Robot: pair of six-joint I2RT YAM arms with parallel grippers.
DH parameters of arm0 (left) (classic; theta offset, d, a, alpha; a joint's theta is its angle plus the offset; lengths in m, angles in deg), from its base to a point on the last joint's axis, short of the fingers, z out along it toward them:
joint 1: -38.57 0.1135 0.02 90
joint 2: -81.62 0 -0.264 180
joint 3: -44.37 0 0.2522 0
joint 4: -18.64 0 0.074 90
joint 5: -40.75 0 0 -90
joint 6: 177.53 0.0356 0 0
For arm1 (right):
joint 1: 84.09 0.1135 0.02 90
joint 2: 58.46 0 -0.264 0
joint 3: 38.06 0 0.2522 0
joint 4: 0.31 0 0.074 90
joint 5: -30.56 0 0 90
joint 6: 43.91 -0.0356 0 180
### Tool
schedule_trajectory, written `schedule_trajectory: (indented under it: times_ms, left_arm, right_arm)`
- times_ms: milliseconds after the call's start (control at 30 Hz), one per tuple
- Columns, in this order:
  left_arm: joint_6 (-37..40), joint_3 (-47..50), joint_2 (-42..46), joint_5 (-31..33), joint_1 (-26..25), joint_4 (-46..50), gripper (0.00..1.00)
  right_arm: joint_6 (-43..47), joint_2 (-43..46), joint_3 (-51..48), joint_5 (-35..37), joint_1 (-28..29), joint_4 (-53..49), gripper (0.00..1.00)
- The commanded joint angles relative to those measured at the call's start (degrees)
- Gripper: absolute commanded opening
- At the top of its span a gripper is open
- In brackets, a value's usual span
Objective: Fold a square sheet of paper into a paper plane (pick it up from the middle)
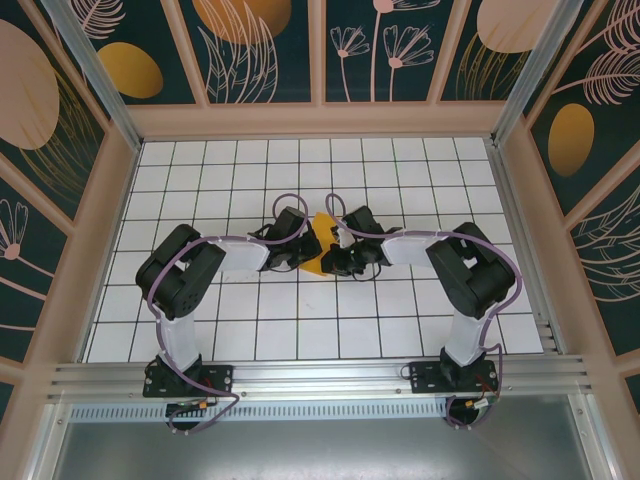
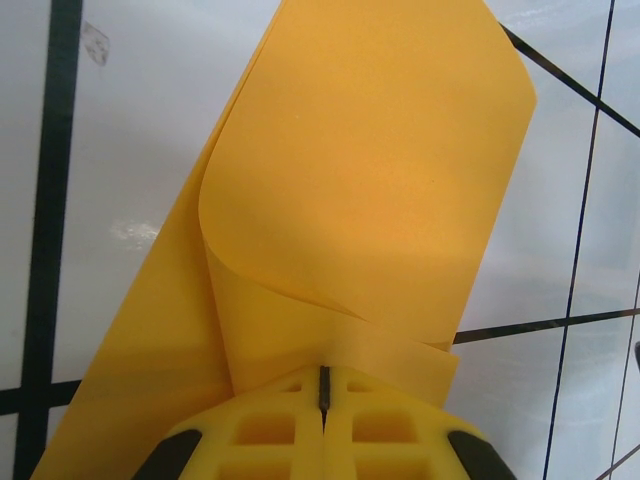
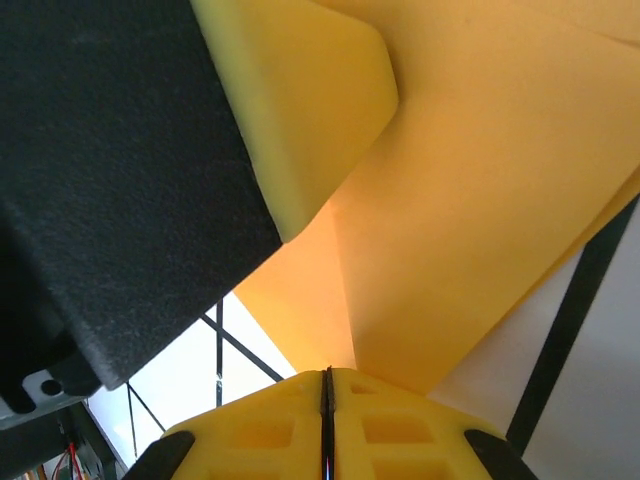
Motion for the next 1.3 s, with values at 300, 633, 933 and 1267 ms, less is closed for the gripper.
schedule_trajectory:
  times_ms: [300, 633, 933, 1267]
  left_arm:
    - [-1.2, 4.6, -0.3, 4.5, 0.5, 4.3, 0.07]
    - [-1.9, 6.6, 0.6, 4.2, 0.5, 2.3, 0.07]
    - [-2.3, 7.3, 1.0, 3.8, 0.5, 1.2, 0.07]
    - [-2.2, 7.5, 1.1, 3.5, 0.5, 0.6, 0.07]
  right_arm:
    - [-1.2, 1.7, -2.9, 0.0, -0.4, 2.4, 0.11]
    - [-0.8, -0.5, -3.2, -2.7, -0.4, 3.7, 0.11]
    - [-0.1, -0.6, -2.0, -2.6, -0.5, 2.2, 0.11]
    - [-1.0, 2.4, -2.6, -1.0, -1.8, 3.6, 0.11]
